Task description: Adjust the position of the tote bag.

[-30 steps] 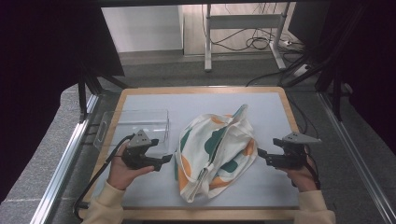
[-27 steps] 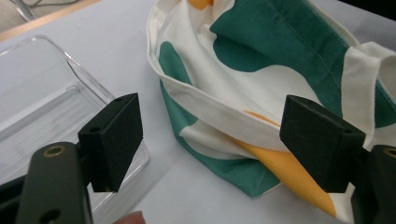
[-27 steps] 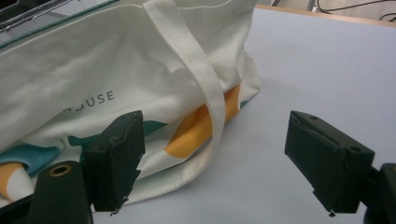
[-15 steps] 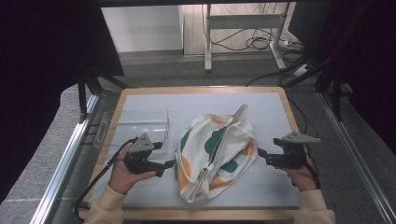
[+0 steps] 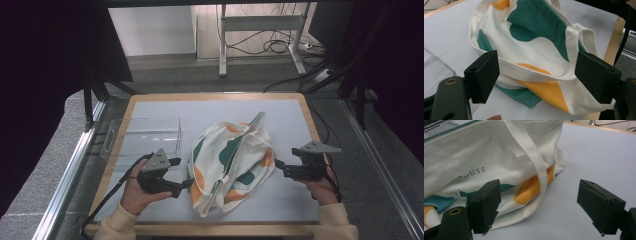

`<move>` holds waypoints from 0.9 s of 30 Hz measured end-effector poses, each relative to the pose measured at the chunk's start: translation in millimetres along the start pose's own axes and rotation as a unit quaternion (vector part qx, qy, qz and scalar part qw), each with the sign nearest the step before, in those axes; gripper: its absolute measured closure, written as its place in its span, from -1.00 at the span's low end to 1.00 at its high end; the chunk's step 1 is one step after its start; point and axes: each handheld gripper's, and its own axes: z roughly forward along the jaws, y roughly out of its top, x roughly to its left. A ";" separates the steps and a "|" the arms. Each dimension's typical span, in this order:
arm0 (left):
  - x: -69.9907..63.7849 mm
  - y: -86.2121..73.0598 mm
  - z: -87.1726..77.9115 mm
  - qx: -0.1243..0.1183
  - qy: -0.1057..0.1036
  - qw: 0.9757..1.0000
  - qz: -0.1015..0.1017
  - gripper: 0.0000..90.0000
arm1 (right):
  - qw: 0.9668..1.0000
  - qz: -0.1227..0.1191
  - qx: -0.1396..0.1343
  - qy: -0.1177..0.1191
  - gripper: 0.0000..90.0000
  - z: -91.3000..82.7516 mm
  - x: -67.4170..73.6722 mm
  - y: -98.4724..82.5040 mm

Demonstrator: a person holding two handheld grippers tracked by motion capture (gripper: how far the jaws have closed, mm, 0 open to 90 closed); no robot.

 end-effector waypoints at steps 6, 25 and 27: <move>-13.6 0.4 10.6 -0.006 -0.030 1.000 -0.003 -0.55 | 1.000 -0.002 0.001 -0.001 -0.57 0.7 1.4 0.1; -59.3 -20.5 33.8 0.026 -0.075 0.996 0.035 -0.56 | 1.000 0.017 -0.005 0.003 -0.58 -3.1 0.6 0.1; -63.8 -23.2 39.3 0.041 -0.082 0.995 0.046 -0.56 | 1.000 0.016 -0.003 0.004 -0.58 -2.7 1.1 0.1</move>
